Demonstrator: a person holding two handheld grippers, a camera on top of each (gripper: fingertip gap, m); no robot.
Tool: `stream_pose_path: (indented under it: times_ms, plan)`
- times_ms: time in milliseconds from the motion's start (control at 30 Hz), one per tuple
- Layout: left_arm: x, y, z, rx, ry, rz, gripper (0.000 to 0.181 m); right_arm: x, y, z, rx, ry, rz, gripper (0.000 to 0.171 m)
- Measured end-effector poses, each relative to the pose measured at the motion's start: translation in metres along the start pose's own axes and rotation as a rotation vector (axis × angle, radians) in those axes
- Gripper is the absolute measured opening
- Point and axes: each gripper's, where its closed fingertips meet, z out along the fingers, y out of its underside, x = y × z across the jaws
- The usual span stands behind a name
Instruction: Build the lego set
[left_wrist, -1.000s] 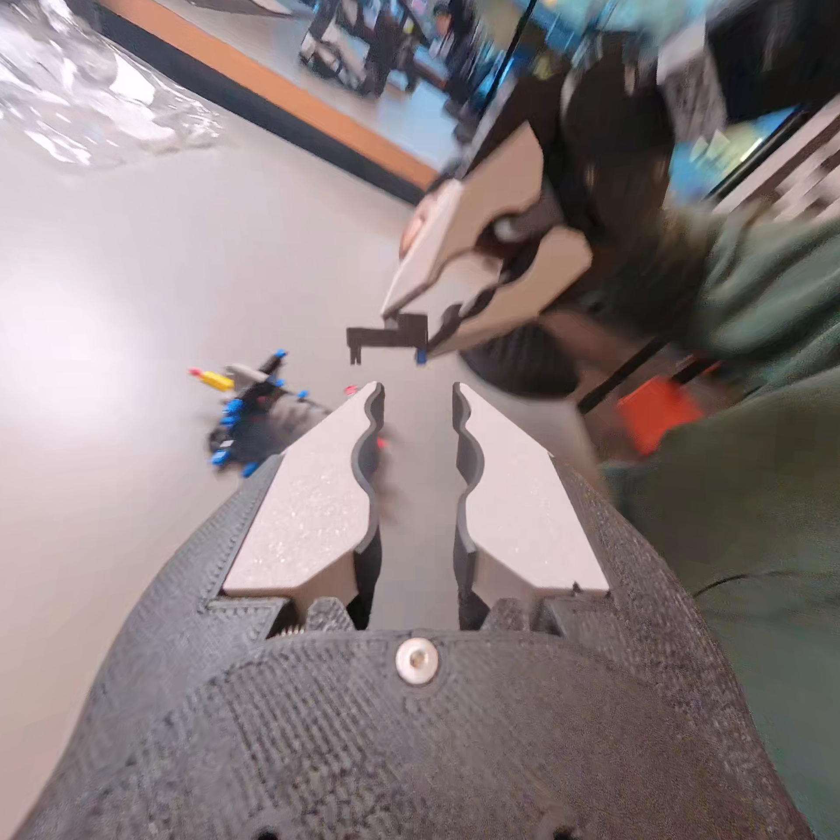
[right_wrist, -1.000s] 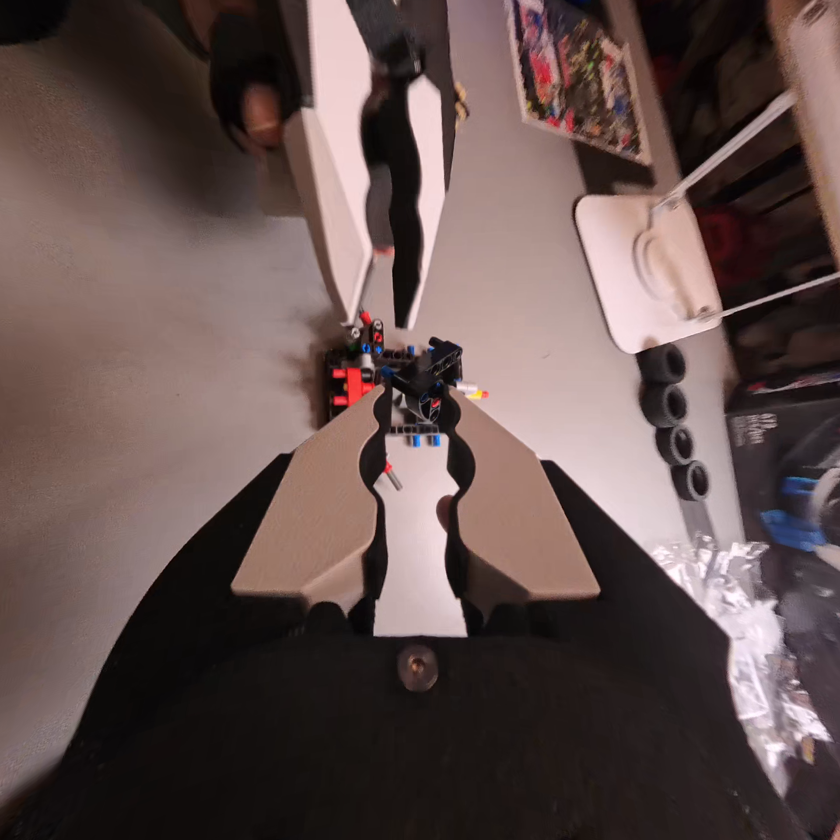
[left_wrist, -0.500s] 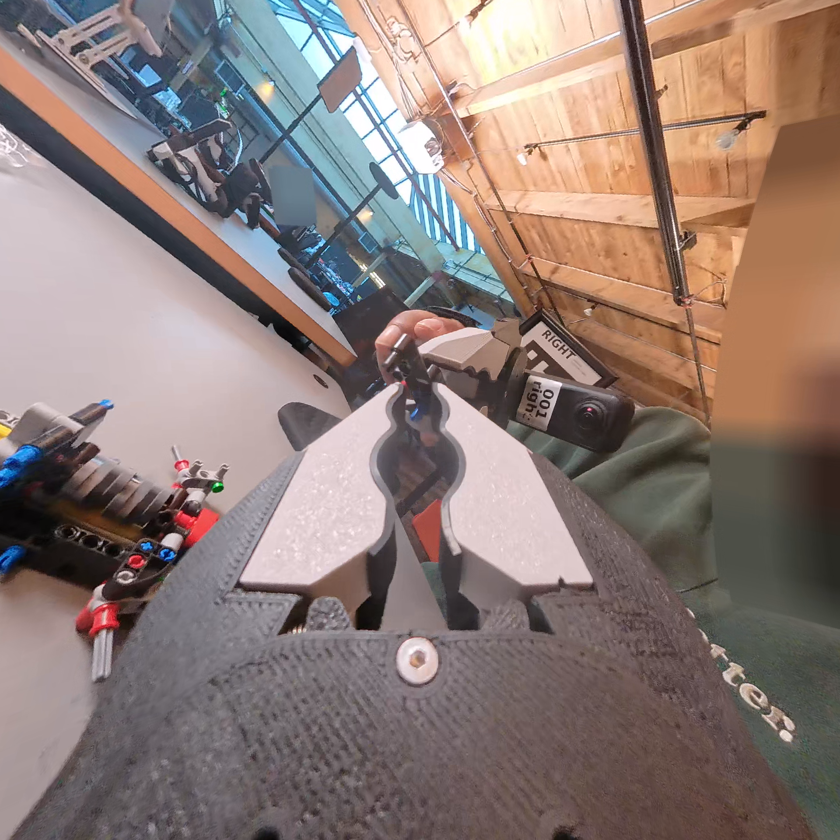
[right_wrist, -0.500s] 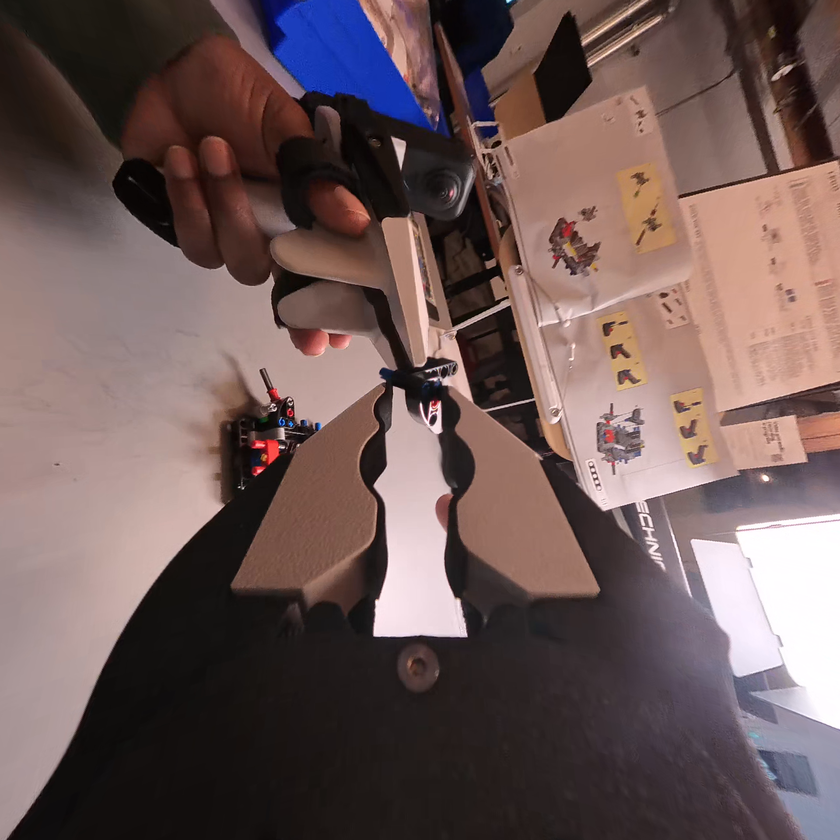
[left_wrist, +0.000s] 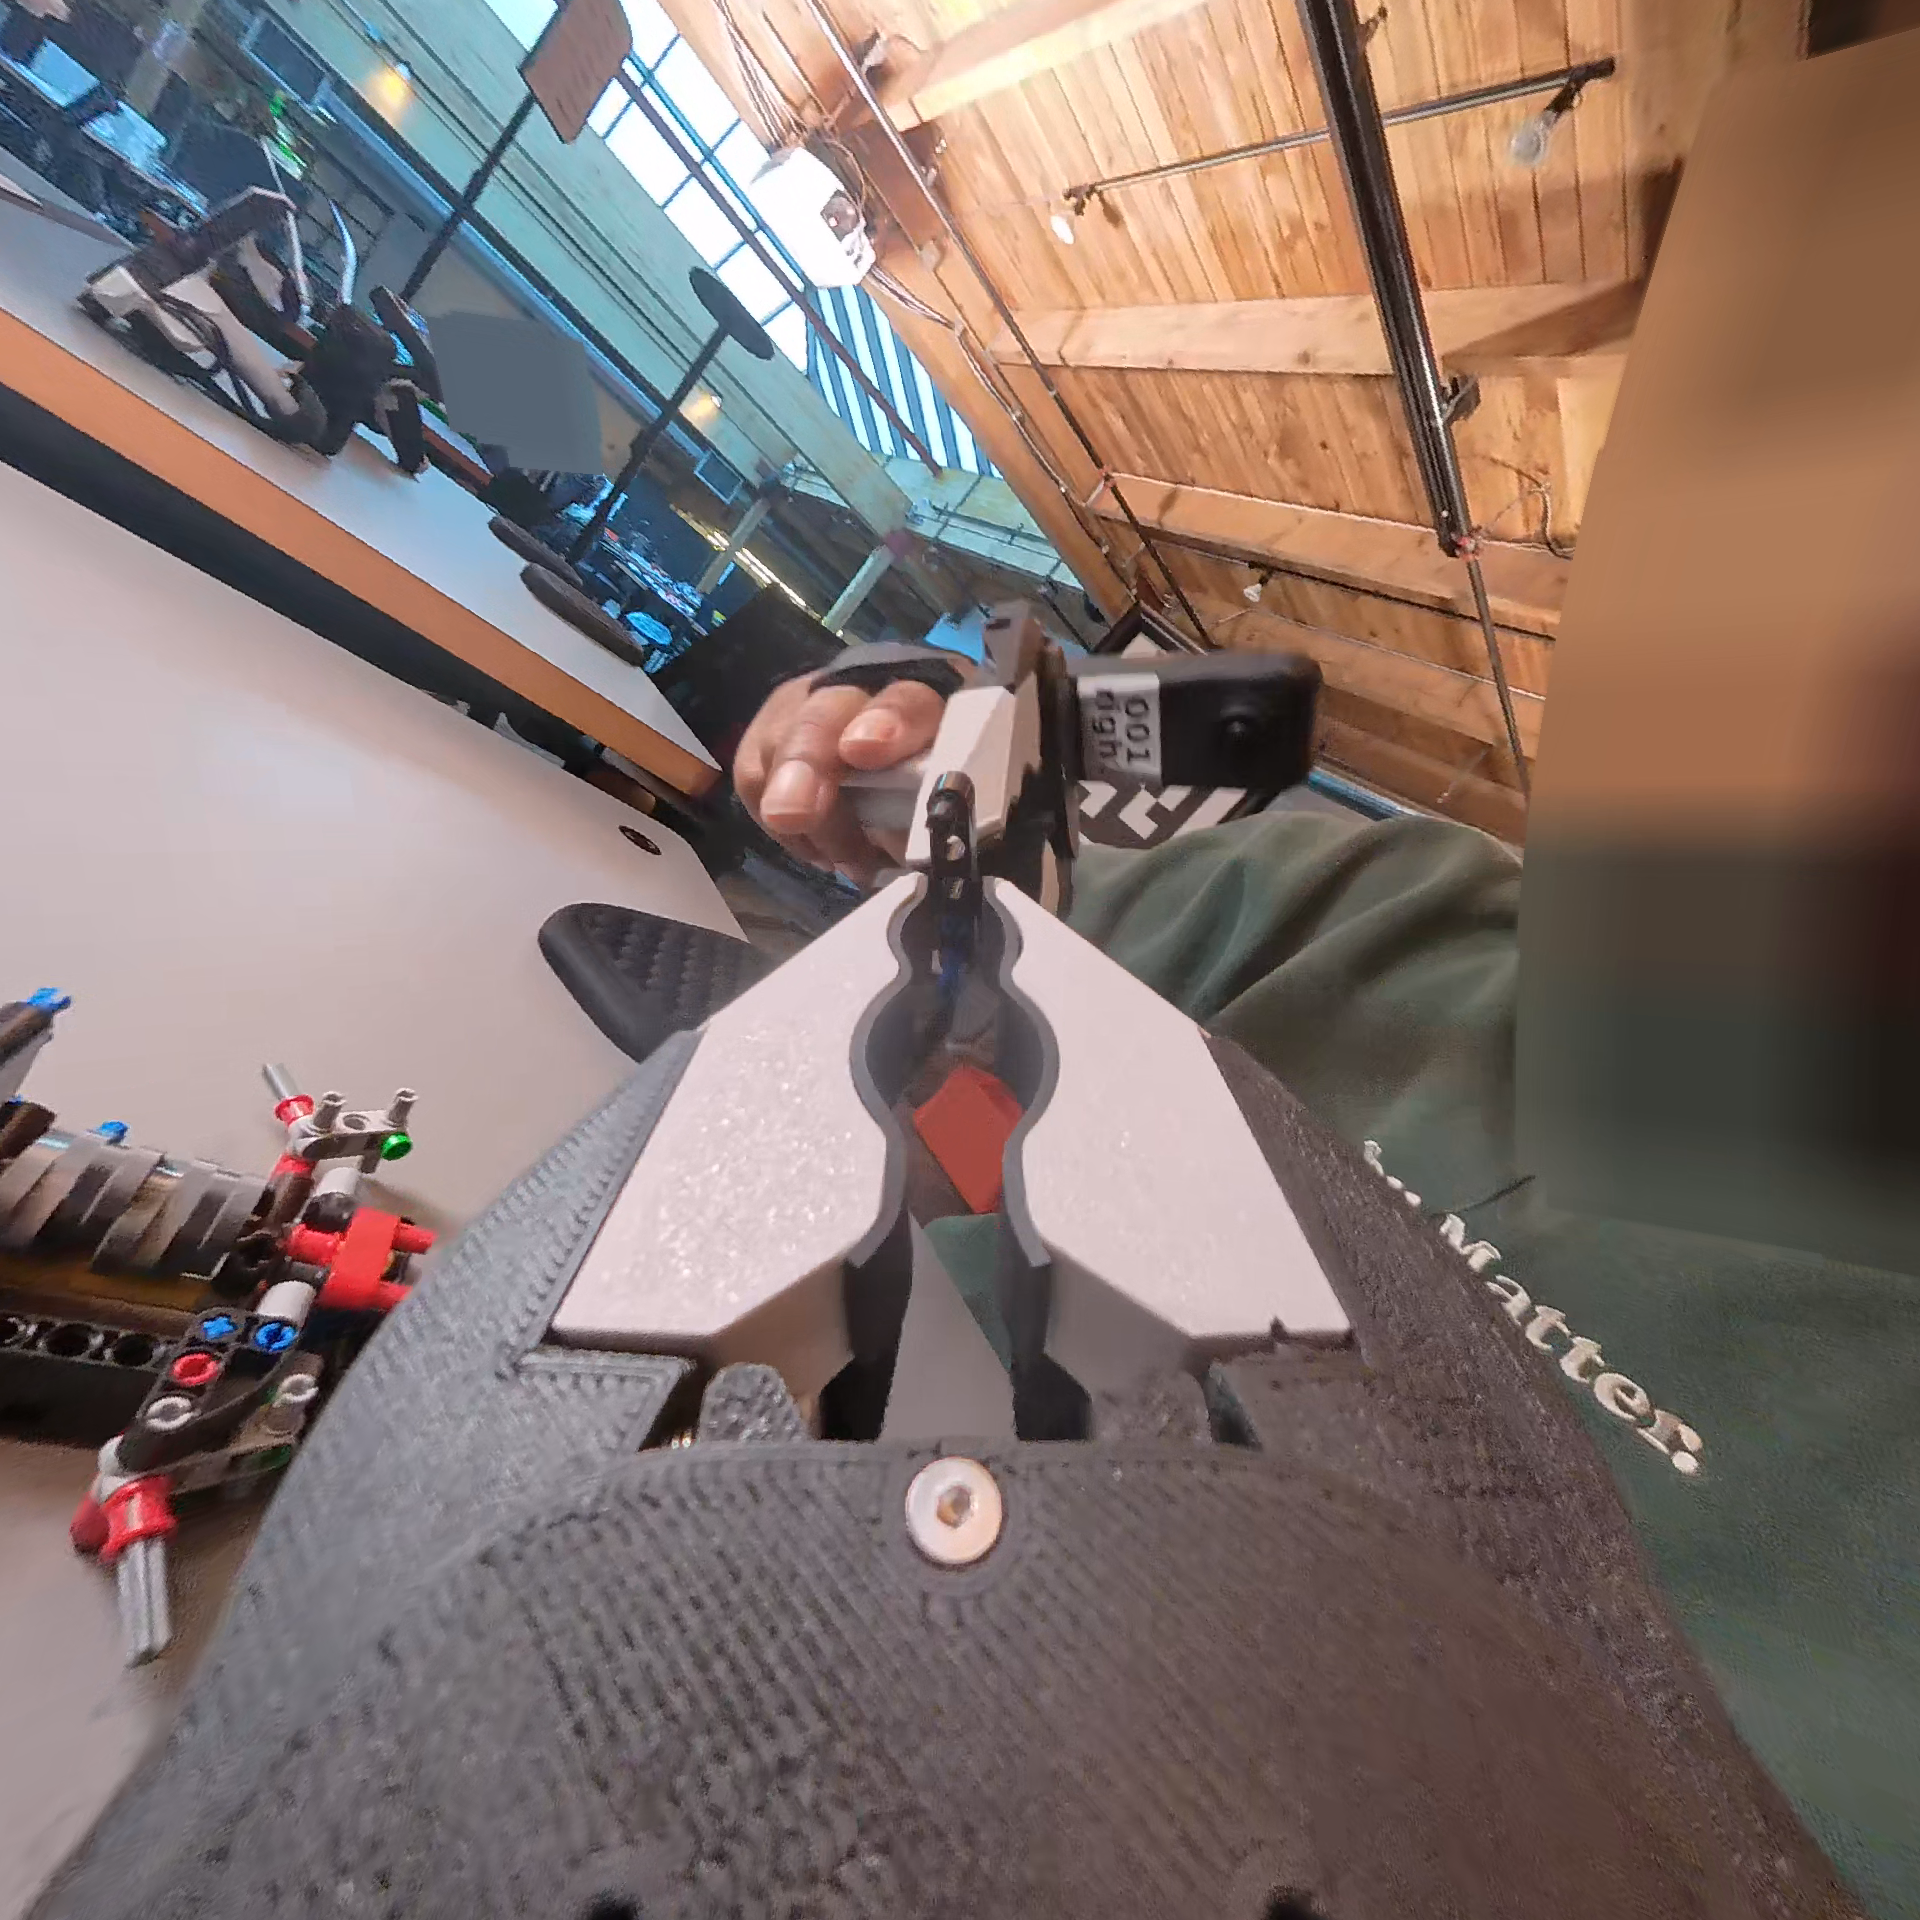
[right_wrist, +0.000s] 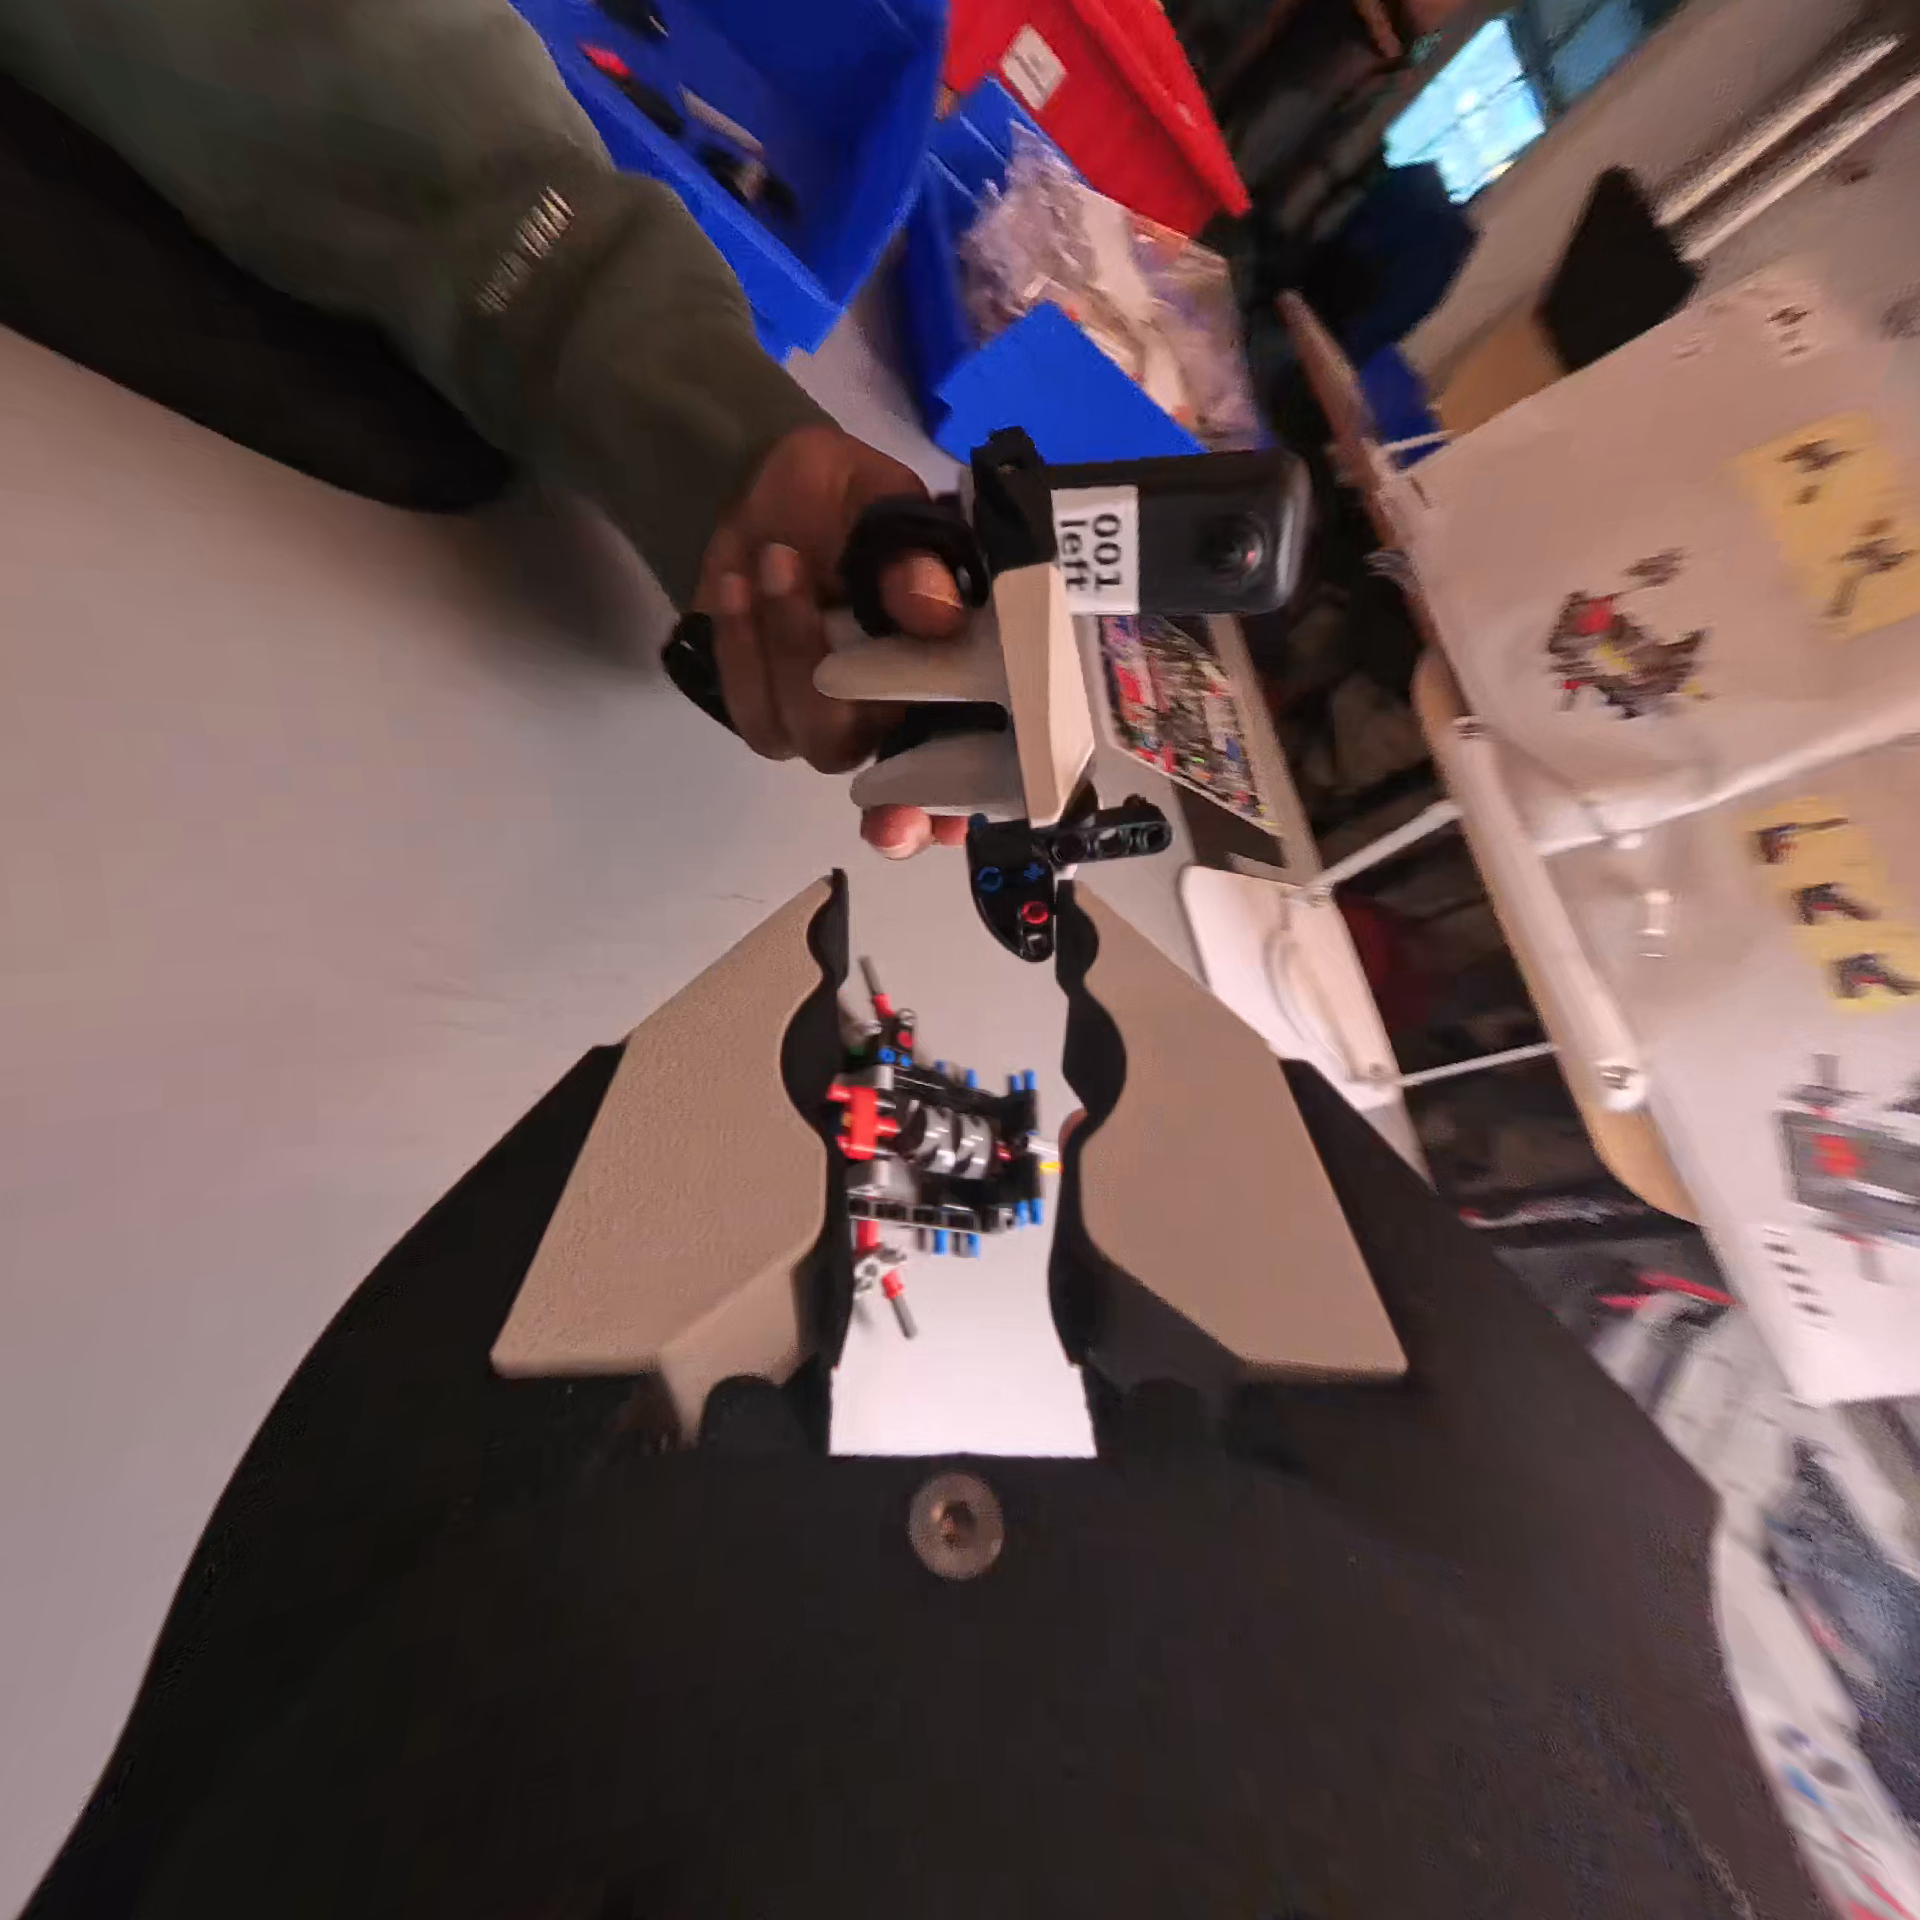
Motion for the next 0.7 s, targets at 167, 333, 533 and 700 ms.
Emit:
stream_pose_path:
  times_ms: [167,333,533,700]
  plan:
    - [0.004,0.009,0.006,-0.040,0.027,-0.005,0.005,0.002,-0.004,-0.004,0.036,-0.101,0.050,0.024]
    - [0.006,0.006,0.006,-0.021,0.037,-0.016,0.005,0.005,-0.006,-0.004,0.054,-0.083,0.060,0.017]
    - [-0.008,-0.006,0.003,0.060,-0.040,-0.030,0.008,0.016,0.006,-0.003,-0.007,-0.061,0.128,0.012]
    - [-0.069,0.001,-0.038,-0.156,-0.509,0.289,0.023,0.014,0.086,0.000,-0.440,-0.236,0.252,0.013]
